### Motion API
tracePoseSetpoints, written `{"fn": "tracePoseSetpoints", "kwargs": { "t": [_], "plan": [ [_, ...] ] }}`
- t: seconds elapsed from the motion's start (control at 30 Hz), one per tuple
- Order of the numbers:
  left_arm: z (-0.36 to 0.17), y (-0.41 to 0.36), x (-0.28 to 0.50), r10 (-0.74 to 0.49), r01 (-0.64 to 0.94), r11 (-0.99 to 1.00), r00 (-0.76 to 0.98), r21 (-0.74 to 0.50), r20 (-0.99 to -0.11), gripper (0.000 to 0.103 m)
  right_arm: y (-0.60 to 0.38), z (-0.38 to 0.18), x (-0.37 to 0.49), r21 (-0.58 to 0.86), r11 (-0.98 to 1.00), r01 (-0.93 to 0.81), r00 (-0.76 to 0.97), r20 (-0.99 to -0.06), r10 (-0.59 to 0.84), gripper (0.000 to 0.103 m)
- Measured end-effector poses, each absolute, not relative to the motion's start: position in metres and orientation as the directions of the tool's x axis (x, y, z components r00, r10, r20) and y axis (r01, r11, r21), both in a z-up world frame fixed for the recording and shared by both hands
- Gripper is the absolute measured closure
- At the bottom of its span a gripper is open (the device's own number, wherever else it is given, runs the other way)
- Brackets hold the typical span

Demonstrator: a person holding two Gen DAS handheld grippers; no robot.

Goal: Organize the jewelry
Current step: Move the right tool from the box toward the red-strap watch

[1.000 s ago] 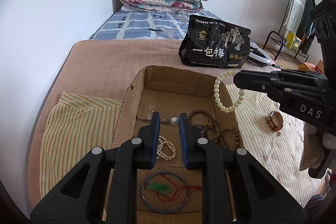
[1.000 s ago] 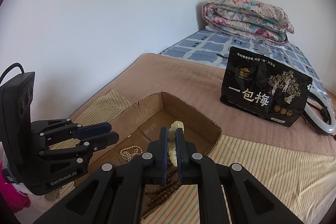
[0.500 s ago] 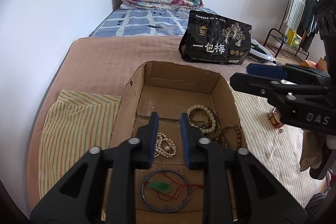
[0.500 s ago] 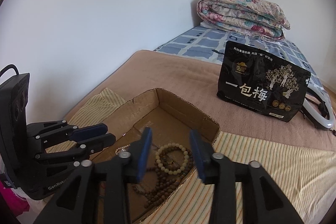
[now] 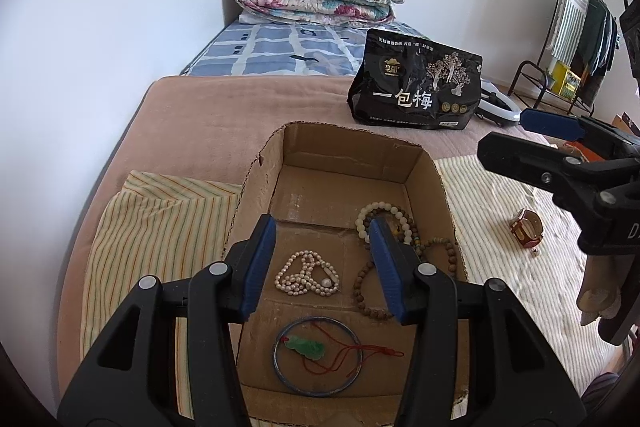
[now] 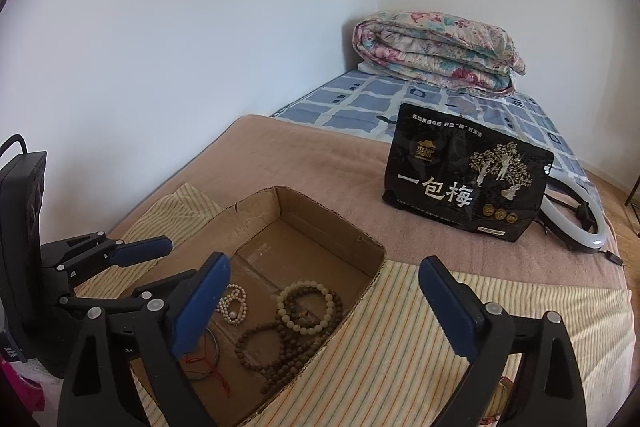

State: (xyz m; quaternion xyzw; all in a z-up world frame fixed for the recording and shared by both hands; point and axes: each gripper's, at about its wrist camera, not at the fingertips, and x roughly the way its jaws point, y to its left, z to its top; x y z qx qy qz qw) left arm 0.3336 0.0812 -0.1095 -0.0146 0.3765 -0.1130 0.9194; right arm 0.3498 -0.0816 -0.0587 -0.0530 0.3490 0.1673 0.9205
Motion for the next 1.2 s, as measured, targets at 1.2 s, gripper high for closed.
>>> {"fn": "tracePoseSetpoints", "kwargs": {
  "t": [1.2],
  "plan": [
    [-0.064,-0.026,0.278,-0.301,0.336,0.939,0.695,-0.076,-0.653,0.052,-0.231,-0.040,0.304,0.016,0.978,-0.210,0.735,-0.657,0.169,0.002]
  ]
}}
